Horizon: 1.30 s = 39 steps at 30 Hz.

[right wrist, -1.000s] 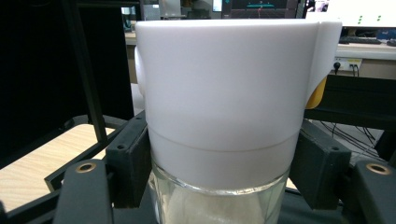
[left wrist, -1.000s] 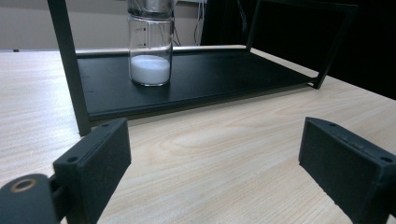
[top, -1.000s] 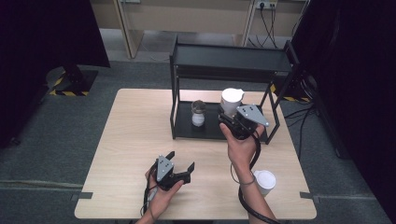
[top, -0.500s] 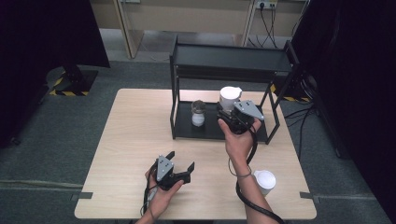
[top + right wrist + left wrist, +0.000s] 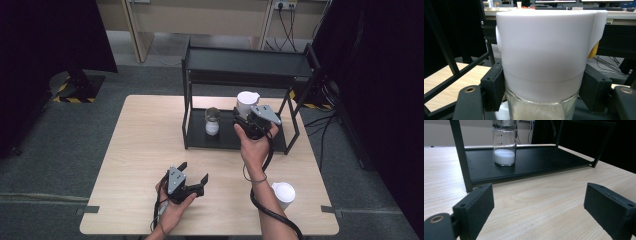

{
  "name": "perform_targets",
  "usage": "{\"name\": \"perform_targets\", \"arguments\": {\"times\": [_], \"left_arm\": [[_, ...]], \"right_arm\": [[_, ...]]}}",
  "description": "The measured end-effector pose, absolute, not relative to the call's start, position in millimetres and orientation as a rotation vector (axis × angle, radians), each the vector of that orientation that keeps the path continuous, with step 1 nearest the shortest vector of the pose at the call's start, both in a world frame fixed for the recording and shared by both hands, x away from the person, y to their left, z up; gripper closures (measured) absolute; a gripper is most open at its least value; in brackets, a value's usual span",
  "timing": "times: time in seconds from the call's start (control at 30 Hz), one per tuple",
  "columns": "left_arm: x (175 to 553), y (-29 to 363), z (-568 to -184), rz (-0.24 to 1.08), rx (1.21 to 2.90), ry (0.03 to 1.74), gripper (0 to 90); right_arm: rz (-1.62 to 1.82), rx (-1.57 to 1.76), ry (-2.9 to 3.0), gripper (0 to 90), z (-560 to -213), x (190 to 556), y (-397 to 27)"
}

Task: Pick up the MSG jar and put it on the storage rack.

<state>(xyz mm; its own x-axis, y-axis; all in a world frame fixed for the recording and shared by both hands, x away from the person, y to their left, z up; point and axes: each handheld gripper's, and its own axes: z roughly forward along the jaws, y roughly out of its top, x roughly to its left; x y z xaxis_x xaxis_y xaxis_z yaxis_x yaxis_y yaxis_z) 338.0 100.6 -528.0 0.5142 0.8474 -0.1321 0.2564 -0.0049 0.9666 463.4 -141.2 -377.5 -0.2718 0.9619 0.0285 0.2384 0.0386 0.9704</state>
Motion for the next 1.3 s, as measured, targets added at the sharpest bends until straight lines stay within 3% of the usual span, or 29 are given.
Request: {"name": "perform_targets", "arguments": {"times": [1.3], "left_arm": [[338,101,-528,0.611,1.548,0.979,9.0]], "right_arm": [[1.265,1.291,1.594,31.0,-400,492,-128]]}}
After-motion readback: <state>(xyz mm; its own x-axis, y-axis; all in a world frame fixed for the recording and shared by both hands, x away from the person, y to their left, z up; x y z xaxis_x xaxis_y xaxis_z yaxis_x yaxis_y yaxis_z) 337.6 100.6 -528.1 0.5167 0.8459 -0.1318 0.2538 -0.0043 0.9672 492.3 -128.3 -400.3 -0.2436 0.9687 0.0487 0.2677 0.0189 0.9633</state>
